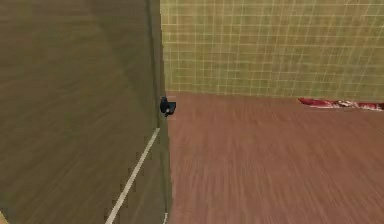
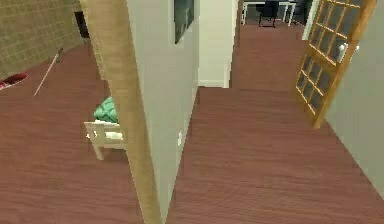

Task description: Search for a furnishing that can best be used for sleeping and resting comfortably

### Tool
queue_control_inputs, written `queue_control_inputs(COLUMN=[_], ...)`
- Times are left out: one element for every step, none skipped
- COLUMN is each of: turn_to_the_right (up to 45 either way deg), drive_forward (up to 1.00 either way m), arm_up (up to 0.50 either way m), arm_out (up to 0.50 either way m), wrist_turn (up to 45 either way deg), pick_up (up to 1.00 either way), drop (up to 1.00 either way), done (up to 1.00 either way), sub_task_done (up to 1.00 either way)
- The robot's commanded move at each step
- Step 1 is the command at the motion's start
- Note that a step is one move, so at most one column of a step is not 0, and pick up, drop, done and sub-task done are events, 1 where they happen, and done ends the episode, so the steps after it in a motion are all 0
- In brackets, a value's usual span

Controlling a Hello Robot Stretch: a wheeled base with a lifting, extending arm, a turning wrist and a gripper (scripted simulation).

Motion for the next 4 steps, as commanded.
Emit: queue_control_inputs(turn_to_the_right=[36.0, 0.0, -21.0, 0.0], drive_forward=[0.0, 0.55, 0.0, 0.25], arm_up=[0.0, 0.0, 0.0, 0.0], arm_out=[0.0, 0.0, 0.0, 0.0], wrist_turn=[0.0, 0.0, 0.0, 0.0], pick_up=[0.0, 0.0, 0.0, 0.0], drop=[0.0, 0.0, 0.0, 0.0], done=[0.0, 0.0, 0.0, 0.0], sub_task_done=[0.0, 0.0, 0.0, 0.0])
